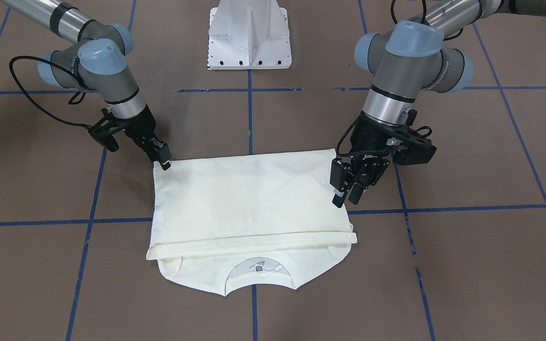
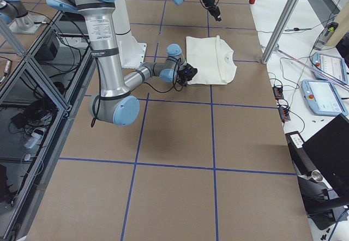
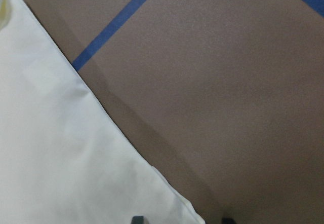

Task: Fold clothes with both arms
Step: 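Lower the right gripper to the folded shirt's corner nearest it and grasp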

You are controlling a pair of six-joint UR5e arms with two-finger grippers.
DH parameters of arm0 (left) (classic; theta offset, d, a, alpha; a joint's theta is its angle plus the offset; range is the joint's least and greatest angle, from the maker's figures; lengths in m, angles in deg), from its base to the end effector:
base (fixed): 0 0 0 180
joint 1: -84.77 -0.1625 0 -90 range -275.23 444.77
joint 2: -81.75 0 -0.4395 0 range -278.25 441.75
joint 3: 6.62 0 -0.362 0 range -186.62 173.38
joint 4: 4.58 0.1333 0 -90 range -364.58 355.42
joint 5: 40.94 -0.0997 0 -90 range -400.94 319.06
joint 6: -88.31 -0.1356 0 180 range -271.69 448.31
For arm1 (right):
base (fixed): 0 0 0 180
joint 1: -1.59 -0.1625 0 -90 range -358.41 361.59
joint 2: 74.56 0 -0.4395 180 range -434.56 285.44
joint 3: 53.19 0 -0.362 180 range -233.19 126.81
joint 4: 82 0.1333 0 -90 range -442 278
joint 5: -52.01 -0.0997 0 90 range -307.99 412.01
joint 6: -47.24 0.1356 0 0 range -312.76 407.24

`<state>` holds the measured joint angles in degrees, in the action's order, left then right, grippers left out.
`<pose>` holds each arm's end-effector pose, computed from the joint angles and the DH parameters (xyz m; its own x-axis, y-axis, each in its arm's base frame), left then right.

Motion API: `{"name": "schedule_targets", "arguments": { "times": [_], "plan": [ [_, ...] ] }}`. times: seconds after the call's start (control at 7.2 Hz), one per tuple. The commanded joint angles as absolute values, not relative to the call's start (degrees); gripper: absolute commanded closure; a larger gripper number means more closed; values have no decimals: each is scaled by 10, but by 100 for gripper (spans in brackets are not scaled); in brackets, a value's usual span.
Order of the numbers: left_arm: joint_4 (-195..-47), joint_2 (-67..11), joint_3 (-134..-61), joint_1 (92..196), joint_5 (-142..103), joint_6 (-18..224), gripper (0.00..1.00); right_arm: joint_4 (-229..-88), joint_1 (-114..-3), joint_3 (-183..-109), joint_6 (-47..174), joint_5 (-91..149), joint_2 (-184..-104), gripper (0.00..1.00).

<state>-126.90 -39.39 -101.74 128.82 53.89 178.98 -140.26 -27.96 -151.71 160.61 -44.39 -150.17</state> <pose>0.4050 -0.5613 0.2811 0.2550 -0.2629 -0.9305 0.6395 0.7677 -0.0416 -0.4726 -0.4038 0.4439 0.2990 0.6226 0.7231 -0.5769 0.7216 -0.3827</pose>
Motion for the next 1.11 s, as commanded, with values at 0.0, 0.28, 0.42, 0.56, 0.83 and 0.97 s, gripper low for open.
{"name": "schedule_targets", "arguments": {
  "times": [0.0,0.28,0.42,0.56,0.83,0.97],
  "plan": [
    [-1269,-394,-1016,1286,539,1790,48,-1402,-280,-1521,1604,-445,-1501,100],
    [-1269,-391,-1015,1282,538,1801,48,-1403,-283,-1543,1604,-447,-1507,100],
    [-1270,-387,-1016,1276,537,1815,48,-1403,-282,-1540,1604,-445,-1507,100],
    [-1269,-387,-1016,1275,536,1817,48,-1403,-282,-1537,1604,-444,-1508,100],
    [-1270,-384,-1016,1274,536,1817,48,-1403,-282,-1537,1604,-444,-1511,100],
    [-1270,-383,-1015,1274,536,1817,48,-1403,-282,-1537,1603,-444,-1515,100]
  ]
}}
